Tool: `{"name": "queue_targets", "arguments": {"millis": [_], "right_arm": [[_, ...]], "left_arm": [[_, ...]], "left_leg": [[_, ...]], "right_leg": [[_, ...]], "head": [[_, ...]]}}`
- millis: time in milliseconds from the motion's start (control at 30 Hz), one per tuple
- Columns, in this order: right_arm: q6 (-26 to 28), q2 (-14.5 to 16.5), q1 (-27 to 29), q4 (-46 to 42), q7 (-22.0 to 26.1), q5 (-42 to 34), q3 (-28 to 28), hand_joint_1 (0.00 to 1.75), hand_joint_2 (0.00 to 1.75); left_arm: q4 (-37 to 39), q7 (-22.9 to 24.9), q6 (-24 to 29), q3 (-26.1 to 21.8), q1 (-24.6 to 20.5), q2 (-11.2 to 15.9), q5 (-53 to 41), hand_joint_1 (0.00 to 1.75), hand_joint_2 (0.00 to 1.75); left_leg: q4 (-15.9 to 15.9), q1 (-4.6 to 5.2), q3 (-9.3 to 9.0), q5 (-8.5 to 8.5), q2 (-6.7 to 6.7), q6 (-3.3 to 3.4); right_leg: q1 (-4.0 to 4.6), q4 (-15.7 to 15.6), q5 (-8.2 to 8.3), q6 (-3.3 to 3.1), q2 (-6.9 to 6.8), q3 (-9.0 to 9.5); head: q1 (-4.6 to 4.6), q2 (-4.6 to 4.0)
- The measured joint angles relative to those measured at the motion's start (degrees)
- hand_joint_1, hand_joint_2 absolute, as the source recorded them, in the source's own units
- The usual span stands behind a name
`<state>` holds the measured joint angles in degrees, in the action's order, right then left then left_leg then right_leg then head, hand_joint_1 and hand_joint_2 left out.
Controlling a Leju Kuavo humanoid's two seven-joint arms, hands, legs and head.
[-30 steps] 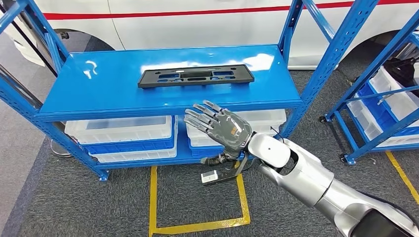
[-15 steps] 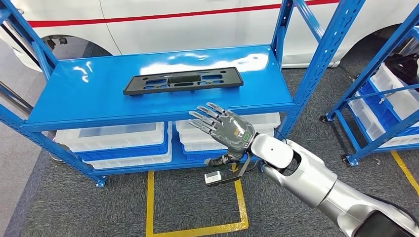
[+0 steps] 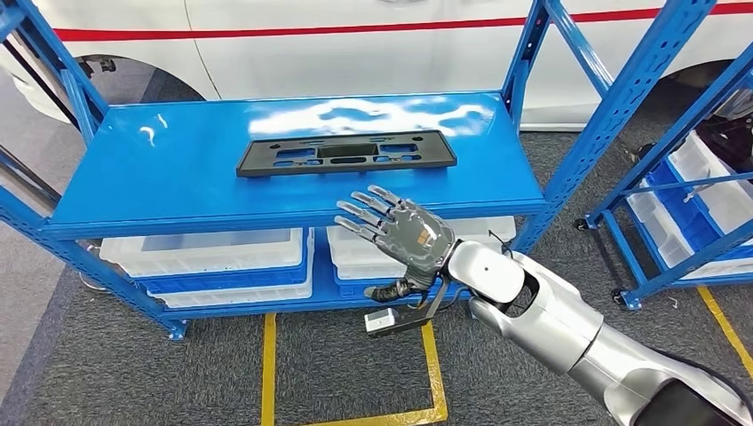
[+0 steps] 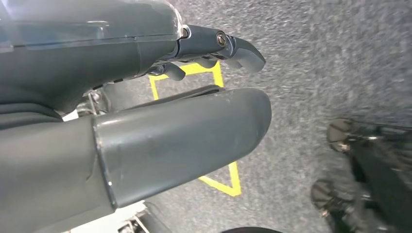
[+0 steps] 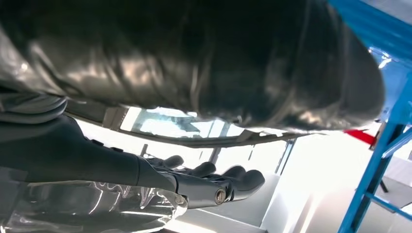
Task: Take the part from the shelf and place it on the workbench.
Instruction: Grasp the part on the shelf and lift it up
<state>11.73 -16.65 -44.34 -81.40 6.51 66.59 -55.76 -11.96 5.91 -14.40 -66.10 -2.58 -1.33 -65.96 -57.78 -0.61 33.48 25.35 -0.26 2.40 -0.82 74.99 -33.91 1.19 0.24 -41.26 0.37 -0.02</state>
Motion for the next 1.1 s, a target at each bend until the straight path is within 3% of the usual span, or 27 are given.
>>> {"name": "queue_targets", "arguments": {"millis": [67, 133, 200, 267, 367, 400, 467, 500, 533, 567, 600, 667, 700, 733, 867, 933, 1000, 1033, 1067, 1100], "right_arm": [[-0.08, -0.08, 0.1, 0.0, 0.0, 0.0, 0.0, 0.0, 0.0], [-0.08, -0.1, 0.06, 0.0, 0.0, -0.01, 0.0, 0.0, 0.0], [-0.12, -0.14, 0.01, -0.01, 0.01, -0.03, 0.0, 0.0, 0.0], [-0.14, -0.16, 0.0, -0.02, 0.02, -0.04, 0.0, 0.0, 0.0], [-0.13, -0.22, -0.05, -0.08, 0.04, -0.04, 0.05, 0.0, 0.0], [-0.13, -0.24, -0.09, -0.12, 0.04, -0.04, 0.08, 0.0, 0.0], [-0.19, -0.23, -0.09, -0.19, 0.04, -0.07, 0.09, 0.0, 0.0], [-0.22, -0.23, -0.02, -0.2, 0.04, -0.11, 0.09, 0.0, 0.0], [-0.25, -0.23, 0.08, -0.2, 0.04, -0.17, 0.09, 0.0, 0.0], [-0.26, -0.24, 0.17, -0.2, 0.04, -0.24, 0.09, 0.0, 0.0], [-0.27, -0.23, 0.22, -0.2, 0.04, -0.31, 0.09, 0.0, 0.0], [-0.3, -0.22, 0.18, -0.19, 0.04, -0.43, 0.1, 0.0, 0.0], [-0.32, -0.19, 0.13, -0.19, 0.04, -0.51, 0.12, 0.0, 0.0], [-0.35, -0.15, 0.11, -0.18, 0.04, -0.6, 0.14, 0.0, 0.0], [-0.42, 0.11, 0.07, -0.16, 0.04, -0.85, 0.3, 0.0, 0.0], [-0.42, 0.19, 0.02, -0.16, 0.04, -0.87, 0.43, 0.0, 0.0], [-0.47, 0.24, 0.25, -0.08, 0.04, -0.93, 0.46, 0.0, 0.0], [-0.57, 0.24, 0.42, 0.01, 0.04, -0.99, 0.46, 0.0, 0.0], [-0.68, 0.27, 0.54, 0.11, 0.04, -1.09, 0.46, 0.0, 0.0], [-0.81, 0.34, 0.58, 0.23, 0.03, -1.2, 0.5, 0.0, 0.0]], "left_arm": [[0.02, 0.04, 0.0, 0.0, 0.02, -0.01, 0.0, 0.0, 0.0], [0.05, 0.1, -0.02, 0.0, 0.08, -0.02, -0.01, 0.0, 0.0], [0.11, 0.15, -0.04, -0.01, 0.06, -0.02, -0.02, 0.0, 0.0], [0.17, 0.17, -0.05, -0.02, -0.02, -0.04, -0.02, 0.0, 0.0], [0.2, 0.2, -0.07, -0.02, -0.02, -0.08, -0.02, 0.0, 0.0], [0.2, 0.21, -0.08, -0.02, -0.03, -0.09, -0.02, 0.0, 0.0], [0.2, 0.22, -0.09, -0.02, -0.06, -0.08, -0.04, 0.0, 0.0], [0.2, 0.21, -0.09, -0.02, -0.06, -0.07, -0.07, 0.0, 0.0], [0.2, 0.21, -0.09, -0.02, -0.04, -0.07, -0.1, 0.0, 0.0], [0.2, 0.21, -0.09, -0.02, 0.01, -0.07, -0.14, 0.0, 0.0], [0.21, 0.21, -0.1, -0.02, 0.05, -0.07, -0.19, 0.0, 0.0], [0.21, 0.19, -0.11, -0.02, 0.05, -0.05, -0.27, 0.0, 0.0], [0.21, 0.15, -0.13, -0.02, -0.01, -0.05, -0.34, 0.0, 0.0], [0.21, 0.1, -0.16, -0.02, -0.07, -0.04, -0.41, 0.0, 0.0], [0.21, 0.02, -0.25, -0.02, -0.1, -0.08, -0.65, 0.0, 0.0], [0.22, 0.02, -0.26, -0.02, -0.08, -0.1, -0.69, 0.0, 0.0], [0.22, -0.02, -0.26, -0.02, -0.13, -0.11, -0.71, 0.0, 0.0], [0.22, -0.05, -0.26, -0.02, -0.15, -0.1, -0.74, 0.0, 0.0], [0.22, -0.08, -0.26, -0.02, -0.14, -0.1, -0.79, 0.0, 0.0], [0.22, -0.1, -0.26, -0.02, -0.13, -0.1, -0.84, 0.0, 0.0]], "left_leg": [[-0.19, 0.0, -0.54, 0.5, -0.09, -0.1], [-0.48, 0.01, -1.1, 1.15, -0.12, -0.36], [-0.87, 0.23, -1.25, 1.74, -0.14, -0.83], [-0.91, 0.41, -1.14, 1.95, -0.16, -1.37], [-2.05, 0.25, -0.93, 3.06, -0.08, -2.28], [-4.22, 0.16, 0.03, 4.27, -0.06, -2.59], [-11.6, 0.0, 3.93, 7.42, -0.02, -3.05], [-15.1, -0.06, 6.02, 8.41, -0.02, -3.19], [-17.06, -0.08, 7.43, 8.37, -0.02, -3.27], [-16.74, -0.09, 7.71, 7.1, -0.02, -3.27], [-14.27, -0.1, 6.92, 4.9, -0.01, -3.19], [-6.52, 0.02, 3.65, 0.47, -0.01, -2.79], [-3.57, 0.15, 2.33, -0.47, -0.02, -2.47], [-1.87, 0.3, 1.59, -0.68, -0.04, -2.18], [-0.57, 0.17, 0.86, -0.34, -0.05, -0.96], [-0.21, 0.04, 0.48, -0.33, 0.03, -0.31], [-0.28, 0.11, 0.39, -0.09, 0.02, 0.11], [-0.36, 0.14, 0.3, 0.07, -0.04, 0.17], [-0.44, 0.16, 0.12, 0.28, -0.1, 0.18], [-0.53, 0.17, -0.18, 0.55, -0.16, 0.12]], "right_leg": [[-0.05, -2.13, 3.11, 0.01, -0.03, 0.12], [-0.03, -8.33, 6.99, -0.24, -0.08, 2.66], [0.2, -13.58, 8.88, -0.7, -0.12, 4.85], [0.44, -14.88, 8.64, -1.2, -0.04, 5.29], [0.13, -15.44, 8.53, -2.1, 0.06, 5.83], [-0.01, -15.67, 8.48, -2.39, 0.02, 6.13], [-0.02, -15.77, 8.25, -2.75, -0.09, 6.51], [0.01, -15.76, 8.12, -2.83, -0.13, 6.6], [0.03, -15.75, 7.97, -2.85, -0.14, 6.74], [0.02, -15.74, 7.79, -2.82, -0.12, 6.97], [0.01, -15.73, 7.57, -2.74, -0.1, 7.29], [0.11, -15.69, 7.03, -2.38, -0.05, 7.97], [0.19, -15.64, 6.84, -2.12, -0.04, 8.11], [0.28, -15.63, 6.72, -1.86, -0.05, 8.13], [0.28, -14.83, 5.81, -0.82, -0.13, 7.87], [0.2, -9.75, 3.14, -0.55, -0.12, 5.38], [0.16, -2.34, 0.41, -0.4, -0.11, 1.17], [0.12, -0.2, 0.27, -0.36, -0.12, -0.31], [0.11, 0.0, 1.23, -0.38, -0.12, -0.87], [0.1, -2.01, 3.19, -0.48, -0.13, -0.3]], "head": [[0.0, 0.0], [0.01, 0.0], [0.0, 0.01], [-0.02, 0.01], [-0.04, 0.0], [-0.03, 0.0], [-0.04, 0.0], [-0.03, 0.0], [-0.04, 0.0], [-0.04, 0.0], [-0.04, 0.0], [-0.04, 0.01], [-0.03, 0.01], [-0.03, 0.01], [-0.02, 0.01], [-0.01, 0.0], [-0.01, 0.01], [-0.02, 0.01], [-0.02, 0.02], [-0.02, 0.02]]}}
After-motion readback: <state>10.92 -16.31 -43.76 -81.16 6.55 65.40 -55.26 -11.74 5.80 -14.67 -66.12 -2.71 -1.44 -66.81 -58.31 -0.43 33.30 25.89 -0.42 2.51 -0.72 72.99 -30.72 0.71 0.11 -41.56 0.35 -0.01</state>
